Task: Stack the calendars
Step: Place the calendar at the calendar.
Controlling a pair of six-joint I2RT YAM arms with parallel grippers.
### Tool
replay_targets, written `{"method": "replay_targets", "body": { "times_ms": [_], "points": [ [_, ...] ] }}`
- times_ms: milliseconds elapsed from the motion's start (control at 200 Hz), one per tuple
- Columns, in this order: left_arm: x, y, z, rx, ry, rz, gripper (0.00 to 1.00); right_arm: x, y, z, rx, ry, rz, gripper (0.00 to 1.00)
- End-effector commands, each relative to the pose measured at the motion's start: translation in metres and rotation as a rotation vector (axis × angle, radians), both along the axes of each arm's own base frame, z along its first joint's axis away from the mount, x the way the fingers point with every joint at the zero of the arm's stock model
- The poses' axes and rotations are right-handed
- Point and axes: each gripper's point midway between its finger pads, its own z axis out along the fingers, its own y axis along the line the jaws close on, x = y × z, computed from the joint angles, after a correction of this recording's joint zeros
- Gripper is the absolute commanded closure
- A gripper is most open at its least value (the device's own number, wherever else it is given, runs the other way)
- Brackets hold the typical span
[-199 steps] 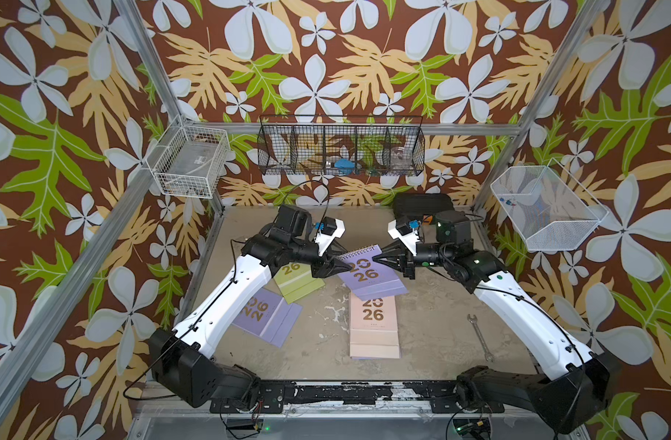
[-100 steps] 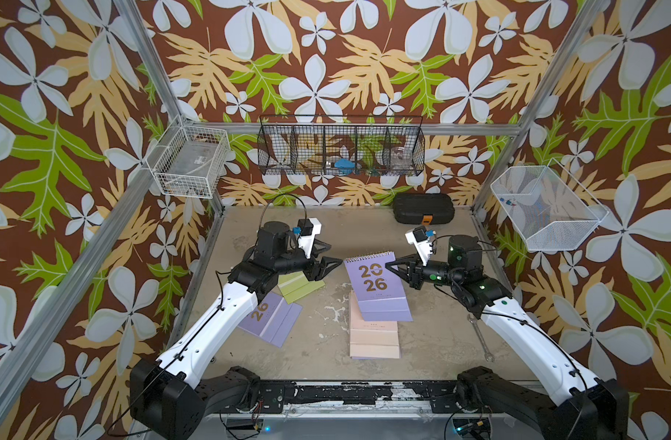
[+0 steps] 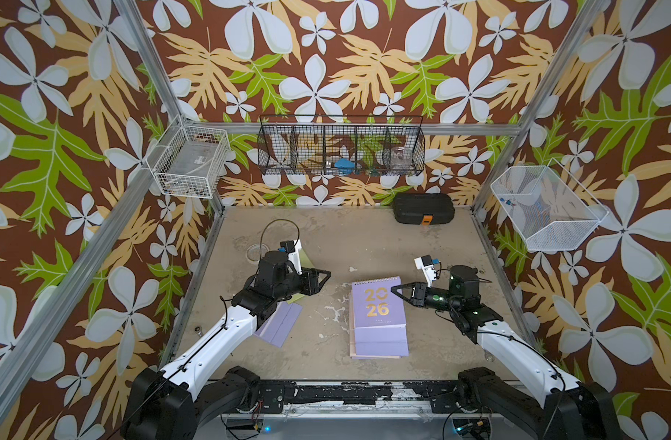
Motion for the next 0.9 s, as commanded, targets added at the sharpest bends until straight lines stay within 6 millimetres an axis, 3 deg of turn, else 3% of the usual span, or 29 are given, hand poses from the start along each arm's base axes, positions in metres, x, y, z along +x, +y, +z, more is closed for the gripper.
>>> {"method": "replay_targets", "body": {
  "times_ms": [0, 170, 515, 896],
  "points": [
    [0.001, 0.002, -0.013, -0.065, 0.096, 0.068, 0.48, 0.002, 0.002, 0.011, 0.071, -0.002, 0.016, 1.00],
    [-0.008, -0.001, -0.043, -0.079, 0.204, 0.069, 0.50, 0.000, 0.002, -0.002, 0.070, 0.028, 0.022, 1.00],
    [-0.022, -0.017, -0.078, -0.059, 0.283, 0.031, 0.50, 0.007, 0.001, -0.023, 0.061, 0.061, 0.016, 1.00],
    [-0.033, -0.039, -0.101, -0.058, 0.352, -0.007, 0.52, 0.019, 0.000, -0.038, 0.057, 0.089, 0.010, 1.00]
  ]
}}
